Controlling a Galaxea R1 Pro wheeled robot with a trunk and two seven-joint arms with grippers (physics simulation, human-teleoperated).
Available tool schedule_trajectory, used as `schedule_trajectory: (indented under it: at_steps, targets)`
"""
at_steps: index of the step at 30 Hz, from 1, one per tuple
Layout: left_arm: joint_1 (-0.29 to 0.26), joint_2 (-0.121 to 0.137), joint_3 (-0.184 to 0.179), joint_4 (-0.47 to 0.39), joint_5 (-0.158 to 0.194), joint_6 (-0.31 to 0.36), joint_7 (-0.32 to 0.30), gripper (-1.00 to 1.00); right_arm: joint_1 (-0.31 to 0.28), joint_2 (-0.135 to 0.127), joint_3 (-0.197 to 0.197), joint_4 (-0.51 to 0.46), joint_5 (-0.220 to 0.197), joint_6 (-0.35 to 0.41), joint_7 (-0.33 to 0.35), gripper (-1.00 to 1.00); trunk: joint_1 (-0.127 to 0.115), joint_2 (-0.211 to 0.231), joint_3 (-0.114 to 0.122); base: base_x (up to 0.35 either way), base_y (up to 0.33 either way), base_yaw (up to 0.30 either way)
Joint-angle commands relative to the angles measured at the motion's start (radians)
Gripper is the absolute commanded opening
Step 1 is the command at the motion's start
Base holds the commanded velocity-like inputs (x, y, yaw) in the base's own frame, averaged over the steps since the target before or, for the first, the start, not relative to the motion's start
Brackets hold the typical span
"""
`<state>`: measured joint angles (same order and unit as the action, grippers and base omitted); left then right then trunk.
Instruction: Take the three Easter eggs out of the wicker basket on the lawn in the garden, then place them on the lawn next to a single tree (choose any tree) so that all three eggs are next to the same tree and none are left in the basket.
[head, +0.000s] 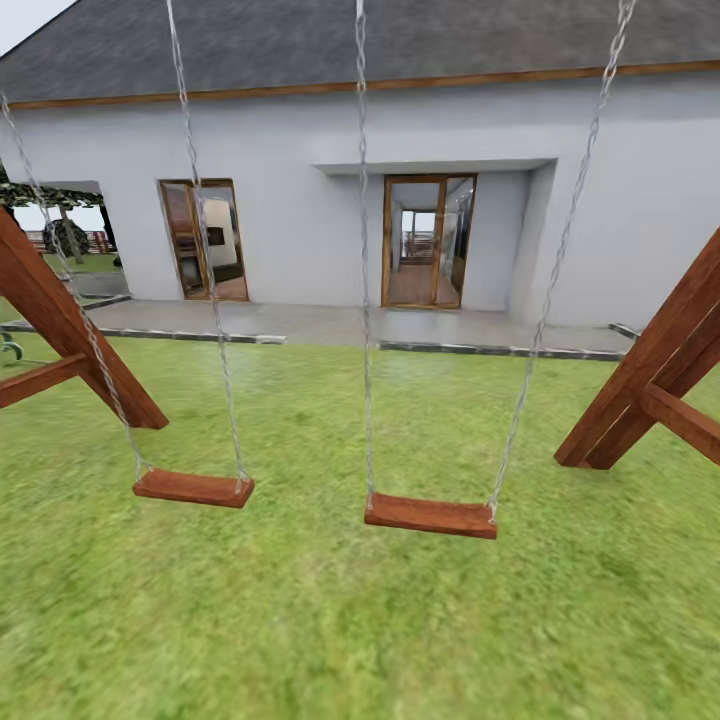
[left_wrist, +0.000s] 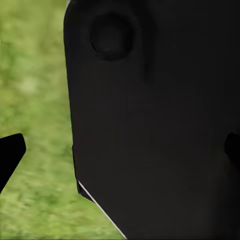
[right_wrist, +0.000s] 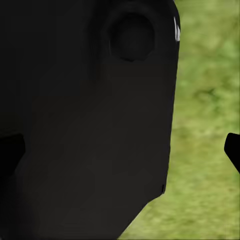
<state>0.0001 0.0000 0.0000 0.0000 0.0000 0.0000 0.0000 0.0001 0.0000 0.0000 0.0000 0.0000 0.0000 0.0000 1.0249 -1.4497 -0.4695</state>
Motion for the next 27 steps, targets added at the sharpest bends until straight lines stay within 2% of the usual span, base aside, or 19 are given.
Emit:
schedule_trajectory:
  at_steps: [1,6,14,18,23,24,27]
  targets:
    - [0.006,0.006,-0.006,0.006,-0.006,-0.003,-0.006,1.00,0.006,-0.006,-0.006,0.006,-0.006,-0.006,-0.002,1.00,0.000,0.000,0.000,0.000,0.000,0.000]
    - [0.034,0.032,-0.006,0.034,-0.019,-0.001,-0.011,1.00,0.021,-0.028,-0.034,0.034,-0.023,-0.017,-0.002,1.00,0.000,0.000,0.000,0.000,0.000,0.000]
    - [0.033,0.032,-0.006,0.048,-0.018,-0.001,-0.010,1.00,0.020,-0.027,-0.032,0.049,-0.022,-0.016,-0.002,1.00,0.000,0.000,0.000,0.000,0.000,0.000]
    - [0.038,0.031,0.000,0.025,-0.007,0.007,-0.003,1.00,0.000,-0.018,-0.009,0.026,-0.010,-0.002,-0.002,1.00,0.000,0.000,0.000,0.000,0.000,0.000]
    - [0.039,0.031,0.001,-0.003,-0.004,0.007,0.000,1.00,-0.007,-0.016,-0.002,-0.002,-0.007,0.001,-0.002,1.00,0.000,0.000,0.000,0.000,0.000,0.000]
    - [0.039,0.031,0.001,-0.063,-0.004,0.007,0.000,1.00,-0.007,-0.016,-0.001,-0.123,-0.006,0.001,-0.002,1.00,0.000,0.000,0.000,0.000,0.000,0.000]
    - [0.040,0.031,0.002,-0.065,-0.001,0.006,0.000,1.00,-0.008,-0.016,-0.001,-0.127,-0.005,0.001,-0.002,1.00,0.000,0.000,0.000,0.000,0.000,0.000]
